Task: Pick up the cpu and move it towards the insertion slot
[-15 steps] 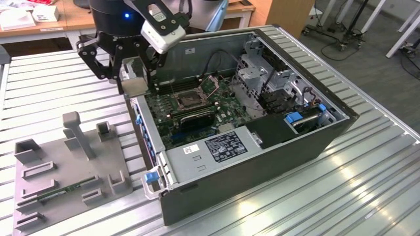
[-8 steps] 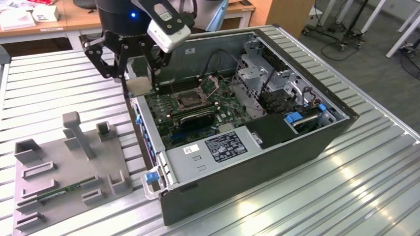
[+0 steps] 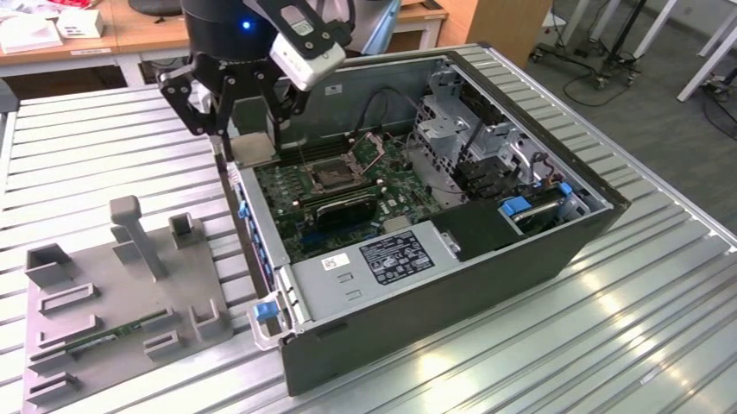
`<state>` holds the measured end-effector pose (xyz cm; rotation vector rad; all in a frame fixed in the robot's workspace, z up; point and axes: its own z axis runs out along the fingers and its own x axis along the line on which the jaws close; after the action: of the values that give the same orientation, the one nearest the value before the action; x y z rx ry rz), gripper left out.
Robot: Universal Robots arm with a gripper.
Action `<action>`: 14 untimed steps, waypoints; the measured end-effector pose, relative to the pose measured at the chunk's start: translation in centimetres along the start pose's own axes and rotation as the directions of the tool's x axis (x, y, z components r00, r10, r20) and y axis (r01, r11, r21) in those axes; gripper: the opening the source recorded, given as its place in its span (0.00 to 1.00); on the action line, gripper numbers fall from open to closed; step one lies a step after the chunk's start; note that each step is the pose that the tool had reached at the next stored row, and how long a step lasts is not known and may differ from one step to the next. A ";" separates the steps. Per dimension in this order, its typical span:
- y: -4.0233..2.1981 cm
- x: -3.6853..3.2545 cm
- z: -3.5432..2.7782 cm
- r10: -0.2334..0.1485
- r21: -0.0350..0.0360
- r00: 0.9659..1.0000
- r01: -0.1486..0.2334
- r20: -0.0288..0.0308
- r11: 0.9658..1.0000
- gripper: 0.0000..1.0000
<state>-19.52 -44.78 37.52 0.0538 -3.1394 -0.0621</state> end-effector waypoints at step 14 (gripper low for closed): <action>-0.03 -0.76 -0.01 0.000 0.000 1.000 0.000 0.000 1.000 0.55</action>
<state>-18.76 -44.78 37.53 0.0538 -3.1394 -0.0619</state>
